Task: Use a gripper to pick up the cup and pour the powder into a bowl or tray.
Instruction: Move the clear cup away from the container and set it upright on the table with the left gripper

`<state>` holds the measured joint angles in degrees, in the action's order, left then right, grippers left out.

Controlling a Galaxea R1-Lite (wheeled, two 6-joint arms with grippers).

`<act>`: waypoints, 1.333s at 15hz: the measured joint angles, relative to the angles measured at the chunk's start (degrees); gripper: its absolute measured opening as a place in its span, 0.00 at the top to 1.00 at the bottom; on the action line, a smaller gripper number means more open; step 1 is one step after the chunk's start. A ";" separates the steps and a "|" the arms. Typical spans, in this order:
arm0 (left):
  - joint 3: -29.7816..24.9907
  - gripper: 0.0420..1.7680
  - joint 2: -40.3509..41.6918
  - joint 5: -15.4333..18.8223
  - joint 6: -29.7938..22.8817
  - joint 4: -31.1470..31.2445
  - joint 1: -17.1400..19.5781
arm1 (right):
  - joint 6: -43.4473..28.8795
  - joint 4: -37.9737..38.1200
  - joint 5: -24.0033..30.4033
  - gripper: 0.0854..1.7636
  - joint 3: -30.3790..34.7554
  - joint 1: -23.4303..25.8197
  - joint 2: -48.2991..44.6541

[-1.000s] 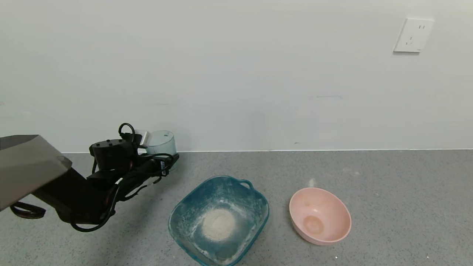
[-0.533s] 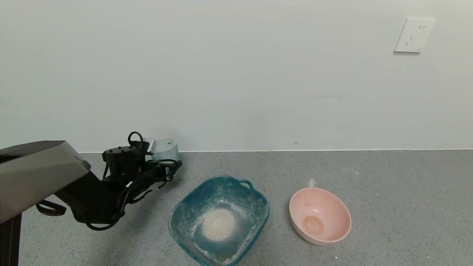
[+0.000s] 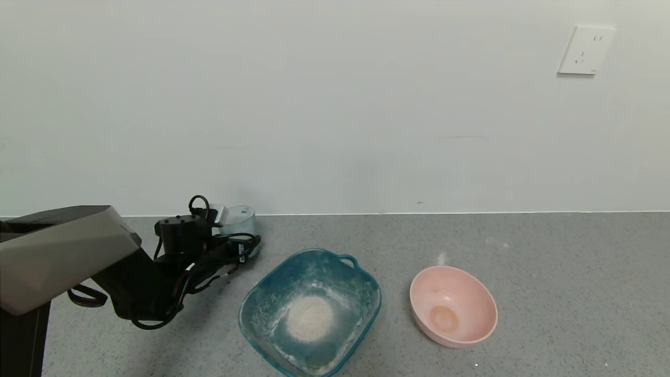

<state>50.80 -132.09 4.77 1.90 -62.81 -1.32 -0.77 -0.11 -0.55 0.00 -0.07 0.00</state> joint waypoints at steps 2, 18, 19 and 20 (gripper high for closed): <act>-0.06 0.29 -0.17 0.18 -0.61 -0.30 0.00 | 0.00 0.01 0.00 0.03 0.00 0.00 0.00; -0.80 0.09 -0.60 0.41 -0.80 -0.21 -0.28 | 0.00 -0.02 0.02 0.03 0.00 0.00 0.00; -0.94 0.08 -0.46 0.38 -0.78 -0.06 -0.26 | -0.02 -0.02 0.02 0.03 0.00 0.00 0.00; -1.08 0.07 -0.27 0.33 -0.80 -0.04 -0.26 | 0.00 -0.02 0.02 0.03 0.00 0.00 0.00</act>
<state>49.71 -132.35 5.10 1.10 -62.84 -1.57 -0.77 -0.13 -0.52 0.00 -0.07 0.00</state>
